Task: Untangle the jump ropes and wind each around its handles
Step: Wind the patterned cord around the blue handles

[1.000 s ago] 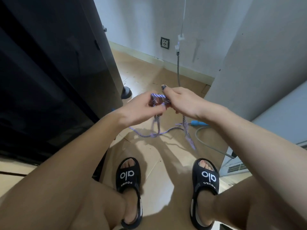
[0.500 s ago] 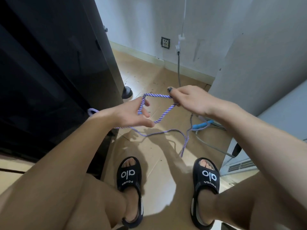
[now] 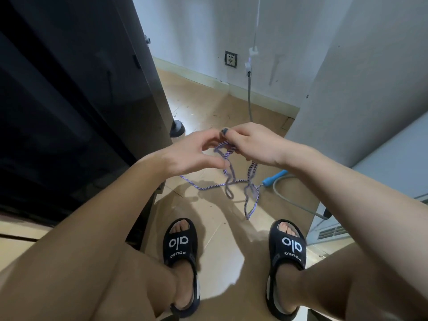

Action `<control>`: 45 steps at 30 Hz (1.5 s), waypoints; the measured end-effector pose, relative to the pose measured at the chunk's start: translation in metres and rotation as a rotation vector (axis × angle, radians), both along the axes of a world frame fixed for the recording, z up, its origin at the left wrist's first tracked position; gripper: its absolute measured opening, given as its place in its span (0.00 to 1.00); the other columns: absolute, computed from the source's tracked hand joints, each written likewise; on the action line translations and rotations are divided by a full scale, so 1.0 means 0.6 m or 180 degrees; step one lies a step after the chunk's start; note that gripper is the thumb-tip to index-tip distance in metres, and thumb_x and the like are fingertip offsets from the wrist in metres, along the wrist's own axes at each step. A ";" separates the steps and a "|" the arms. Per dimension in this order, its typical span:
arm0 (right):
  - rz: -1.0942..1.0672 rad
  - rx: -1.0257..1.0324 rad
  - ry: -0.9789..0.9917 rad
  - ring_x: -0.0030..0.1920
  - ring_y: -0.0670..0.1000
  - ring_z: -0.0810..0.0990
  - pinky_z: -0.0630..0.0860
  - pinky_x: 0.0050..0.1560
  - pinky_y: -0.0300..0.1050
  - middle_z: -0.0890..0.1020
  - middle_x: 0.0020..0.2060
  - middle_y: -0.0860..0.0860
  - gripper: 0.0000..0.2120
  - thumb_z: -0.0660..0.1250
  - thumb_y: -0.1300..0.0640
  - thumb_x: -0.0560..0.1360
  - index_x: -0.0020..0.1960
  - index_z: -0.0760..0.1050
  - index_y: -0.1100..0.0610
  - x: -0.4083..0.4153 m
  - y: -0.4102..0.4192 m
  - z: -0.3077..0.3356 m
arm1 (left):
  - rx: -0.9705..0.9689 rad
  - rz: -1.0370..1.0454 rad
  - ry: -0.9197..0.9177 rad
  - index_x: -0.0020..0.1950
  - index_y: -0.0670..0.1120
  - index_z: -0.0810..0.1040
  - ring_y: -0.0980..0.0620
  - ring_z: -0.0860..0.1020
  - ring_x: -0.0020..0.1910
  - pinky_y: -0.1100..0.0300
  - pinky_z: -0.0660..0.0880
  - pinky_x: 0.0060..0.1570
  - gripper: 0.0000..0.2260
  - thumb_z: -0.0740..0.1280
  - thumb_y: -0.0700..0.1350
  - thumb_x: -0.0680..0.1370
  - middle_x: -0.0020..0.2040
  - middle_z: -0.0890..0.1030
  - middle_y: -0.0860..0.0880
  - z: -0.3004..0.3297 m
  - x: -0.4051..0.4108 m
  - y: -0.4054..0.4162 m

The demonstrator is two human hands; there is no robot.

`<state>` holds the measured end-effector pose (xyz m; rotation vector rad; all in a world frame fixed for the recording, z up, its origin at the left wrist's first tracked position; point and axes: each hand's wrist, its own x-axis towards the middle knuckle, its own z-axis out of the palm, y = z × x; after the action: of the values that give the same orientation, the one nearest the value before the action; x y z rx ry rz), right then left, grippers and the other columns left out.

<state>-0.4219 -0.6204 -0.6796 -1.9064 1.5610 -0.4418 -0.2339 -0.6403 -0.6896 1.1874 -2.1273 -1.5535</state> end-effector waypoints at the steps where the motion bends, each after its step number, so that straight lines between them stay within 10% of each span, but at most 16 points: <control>1: -0.0006 0.0034 -0.0094 0.31 0.50 0.71 0.69 0.39 0.47 0.74 0.29 0.47 0.23 0.53 0.47 0.84 0.33 0.69 0.53 0.001 -0.001 0.001 | 0.0006 -0.0014 0.0012 0.60 0.52 0.77 0.53 0.81 0.60 0.52 0.73 0.68 0.13 0.73 0.42 0.77 0.54 0.85 0.51 0.001 -0.006 0.003; 3: -0.0015 0.0058 -0.0181 0.31 0.51 0.69 0.68 0.38 0.47 0.72 0.28 0.48 0.23 0.53 0.46 0.83 0.31 0.68 0.54 0.000 -0.002 0.002 | -0.0144 0.0054 -0.0187 0.53 0.50 0.78 0.49 0.84 0.48 0.46 0.76 0.61 0.04 0.69 0.48 0.80 0.42 0.83 0.48 0.001 -0.011 0.004; 8: 0.0097 0.0181 0.0443 0.31 0.51 0.69 0.67 0.37 0.46 0.72 0.29 0.49 0.24 0.55 0.41 0.81 0.39 0.76 0.57 -0.020 -0.003 0.006 | -0.0456 0.0171 -0.0696 0.38 0.48 0.72 0.51 0.67 0.32 0.53 0.68 0.35 0.17 0.63 0.56 0.82 0.34 0.68 0.50 0.006 0.005 -0.009; 15: -0.0178 -0.0048 0.0562 0.32 0.54 0.61 0.59 0.34 0.48 0.63 0.29 0.53 0.28 0.55 0.35 0.80 0.34 0.61 0.56 -0.039 -0.007 0.001 | -0.0471 0.0277 -0.2400 0.52 0.47 0.76 0.49 0.81 0.45 0.55 0.76 0.47 0.11 0.63 0.54 0.82 0.48 0.83 0.47 -0.019 0.062 -0.033; 18: -0.0083 -0.0094 0.0148 0.30 0.52 0.66 0.63 0.34 0.46 0.69 0.28 0.50 0.31 0.52 0.37 0.82 0.36 0.71 0.61 -0.006 -0.001 0.007 | -0.0116 0.0011 -0.1627 0.75 0.54 0.64 0.52 0.77 0.64 0.55 0.71 0.64 0.29 0.72 0.52 0.77 0.66 0.78 0.51 -0.017 0.036 -0.011; 22: 0.0151 -0.0125 -0.0094 0.30 0.46 0.70 0.68 0.37 0.42 0.77 0.28 0.46 0.28 0.50 0.40 0.83 0.37 0.76 0.57 0.012 0.002 0.008 | -0.0024 0.0039 -0.0227 0.58 0.54 0.78 0.52 0.81 0.58 0.53 0.74 0.61 0.07 0.69 0.48 0.80 0.52 0.85 0.53 0.000 0.002 0.001; 26: 0.0133 -0.0121 -0.0015 0.31 0.51 0.68 0.66 0.37 0.47 0.71 0.29 0.51 0.30 0.51 0.36 0.82 0.34 0.72 0.56 0.000 -0.006 0.013 | -0.0225 0.0148 -0.0401 0.43 0.51 0.78 0.53 0.75 0.36 0.59 0.74 0.46 0.12 0.64 0.54 0.83 0.34 0.75 0.52 0.005 0.007 0.000; 35: -0.0093 -0.0015 0.0501 0.26 0.50 0.67 0.67 0.35 0.44 0.67 0.21 0.48 0.32 0.53 0.32 0.79 0.32 0.73 0.57 -0.050 -0.011 0.015 | -0.0940 0.0414 -0.2108 0.41 0.45 0.74 0.48 0.74 0.35 0.53 0.69 0.37 0.17 0.64 0.58 0.80 0.35 0.76 0.50 0.005 0.048 -0.022; 39: 0.0038 -0.0125 0.0009 0.25 0.46 0.68 0.66 0.34 0.43 0.72 0.24 0.48 0.30 0.52 0.35 0.81 0.32 0.73 0.55 -0.010 -0.004 0.019 | -0.0221 0.0199 -0.0755 0.63 0.52 0.73 0.54 0.82 0.49 0.60 0.78 0.52 0.18 0.74 0.50 0.77 0.54 0.81 0.51 0.006 0.021 0.008; 42: 0.0213 -0.0148 -0.0125 0.26 0.44 0.68 0.66 0.33 0.40 0.73 0.26 0.47 0.30 0.51 0.37 0.82 0.32 0.73 0.55 0.007 -0.003 0.017 | -0.0289 0.0164 -0.0196 0.53 0.53 0.77 0.56 0.79 0.38 0.65 0.75 0.43 0.03 0.69 0.49 0.81 0.39 0.80 0.53 0.015 -0.002 0.013; 45: 0.0124 -0.0086 -0.0105 0.25 0.45 0.69 0.65 0.32 0.38 0.72 0.22 0.46 0.32 0.49 0.35 0.82 0.33 0.75 0.56 -0.009 -0.007 0.022 | -0.0460 0.0205 -0.0371 0.37 0.51 0.73 0.56 0.65 0.30 0.65 0.65 0.31 0.16 0.64 0.55 0.82 0.31 0.67 0.53 0.016 0.007 0.005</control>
<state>-0.4271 -0.6243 -0.6667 -1.9368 1.5014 -0.4774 -0.2296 -0.6371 -0.6801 1.3112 -2.2080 -1.3090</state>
